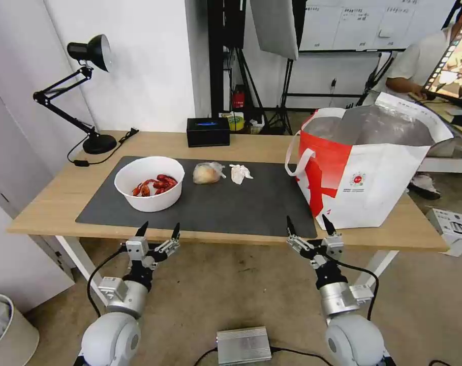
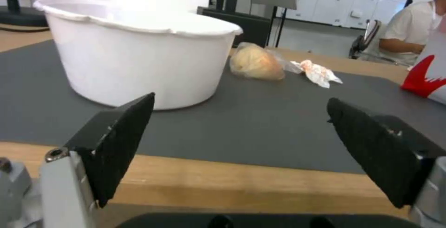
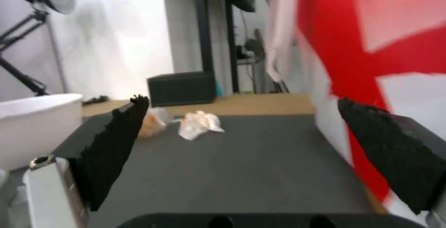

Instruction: Pick up the trash from the table and place it into the takeout bag.

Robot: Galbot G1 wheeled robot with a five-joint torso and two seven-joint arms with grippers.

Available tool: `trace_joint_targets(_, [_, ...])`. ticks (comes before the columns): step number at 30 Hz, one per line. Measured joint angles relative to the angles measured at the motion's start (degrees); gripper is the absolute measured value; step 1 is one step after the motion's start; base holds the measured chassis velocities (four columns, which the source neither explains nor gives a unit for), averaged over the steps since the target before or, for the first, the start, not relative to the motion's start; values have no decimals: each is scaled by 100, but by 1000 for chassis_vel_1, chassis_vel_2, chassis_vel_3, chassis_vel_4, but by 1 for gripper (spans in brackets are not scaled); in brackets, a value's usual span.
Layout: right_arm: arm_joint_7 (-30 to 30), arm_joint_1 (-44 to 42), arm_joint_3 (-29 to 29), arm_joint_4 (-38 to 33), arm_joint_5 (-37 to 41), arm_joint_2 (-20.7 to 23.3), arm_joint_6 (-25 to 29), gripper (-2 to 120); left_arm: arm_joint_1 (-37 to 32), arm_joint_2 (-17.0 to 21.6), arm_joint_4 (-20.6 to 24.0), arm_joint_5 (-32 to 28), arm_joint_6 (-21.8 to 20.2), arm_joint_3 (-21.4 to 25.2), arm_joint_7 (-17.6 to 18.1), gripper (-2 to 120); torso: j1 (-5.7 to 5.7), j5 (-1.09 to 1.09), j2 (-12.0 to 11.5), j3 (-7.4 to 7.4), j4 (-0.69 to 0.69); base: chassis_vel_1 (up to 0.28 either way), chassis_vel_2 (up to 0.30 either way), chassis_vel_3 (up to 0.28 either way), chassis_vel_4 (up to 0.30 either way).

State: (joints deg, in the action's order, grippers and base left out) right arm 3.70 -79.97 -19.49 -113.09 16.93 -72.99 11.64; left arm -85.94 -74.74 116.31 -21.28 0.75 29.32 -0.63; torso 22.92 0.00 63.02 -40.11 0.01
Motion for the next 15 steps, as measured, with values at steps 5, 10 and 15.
trace_joint_targets(5, [64, 509, 281, 246, 139, 162, -38, 100, -16, -23, -11, 7, 33, 23, -14, 100, 0, 0, 0, 0, 0, 0, 0, 0, 0])
trace_joint_targets(10, [135, 832, 481, 449, 273, 263, -116, 100, 41, -61, -17, 20, 38, -25, -19, 100, 0, 0, 0, 0, -1, 0, 0, 0, 0])
trace_joint_targets(15, [182, 1404, 736, 874, 356, 258, -174, 100, 74, -110, 84, 37, 20, -126, -22, 100, 0, 1, 0, 0, -1, 0, 0, 0, 0])
